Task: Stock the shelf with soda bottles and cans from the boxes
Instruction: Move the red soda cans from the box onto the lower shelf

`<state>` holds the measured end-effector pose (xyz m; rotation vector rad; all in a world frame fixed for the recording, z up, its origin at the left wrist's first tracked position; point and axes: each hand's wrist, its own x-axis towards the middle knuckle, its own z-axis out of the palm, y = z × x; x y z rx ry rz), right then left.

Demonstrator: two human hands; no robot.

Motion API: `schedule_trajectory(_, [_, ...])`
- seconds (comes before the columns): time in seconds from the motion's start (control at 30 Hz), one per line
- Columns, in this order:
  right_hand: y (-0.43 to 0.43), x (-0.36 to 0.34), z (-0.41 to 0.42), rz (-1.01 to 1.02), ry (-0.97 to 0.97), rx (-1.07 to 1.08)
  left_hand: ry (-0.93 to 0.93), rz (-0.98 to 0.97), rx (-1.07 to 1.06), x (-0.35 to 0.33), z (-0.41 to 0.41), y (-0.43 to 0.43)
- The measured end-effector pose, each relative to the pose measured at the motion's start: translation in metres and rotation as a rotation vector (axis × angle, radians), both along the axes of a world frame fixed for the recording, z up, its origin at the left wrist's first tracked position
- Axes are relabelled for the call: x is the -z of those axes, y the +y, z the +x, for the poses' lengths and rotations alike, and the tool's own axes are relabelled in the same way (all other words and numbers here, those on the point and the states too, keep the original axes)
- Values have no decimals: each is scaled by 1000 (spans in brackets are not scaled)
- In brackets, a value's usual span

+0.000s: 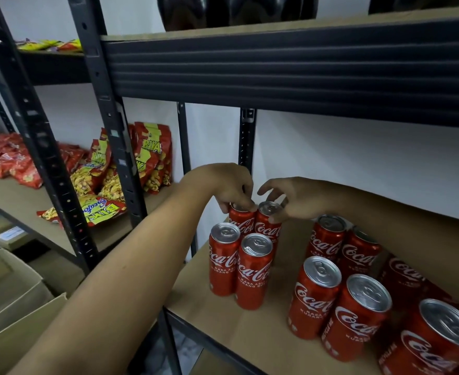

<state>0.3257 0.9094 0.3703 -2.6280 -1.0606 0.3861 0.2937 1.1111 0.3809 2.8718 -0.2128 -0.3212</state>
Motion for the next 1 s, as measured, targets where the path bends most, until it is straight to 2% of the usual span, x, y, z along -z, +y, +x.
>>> schedule_trajectory(0.17, [0,3,-3,28,8,27,-44,3,-13,1,-4,2])
schedule_trajectory(0.27, [2,4,-4,35,-16,37,-4,-44,35,0,-5,2])
schedule_trajectory(0.47, [0,3,-4,12,-36,31,-80,-45,24,8,-4,0])
schedule_trajectory(0.83, [-3,3,-15,-10,-41,71,-144,98,37,6,-19,-8])
schedule_trajectory(0.9, [-5,1,-21,-37,-60,86,-181,166,56,5,-30,-8])
schedule_trajectory(1.0, [-10,-4,-44,-20,-147,125,-288,151,46,8,-54,-5])
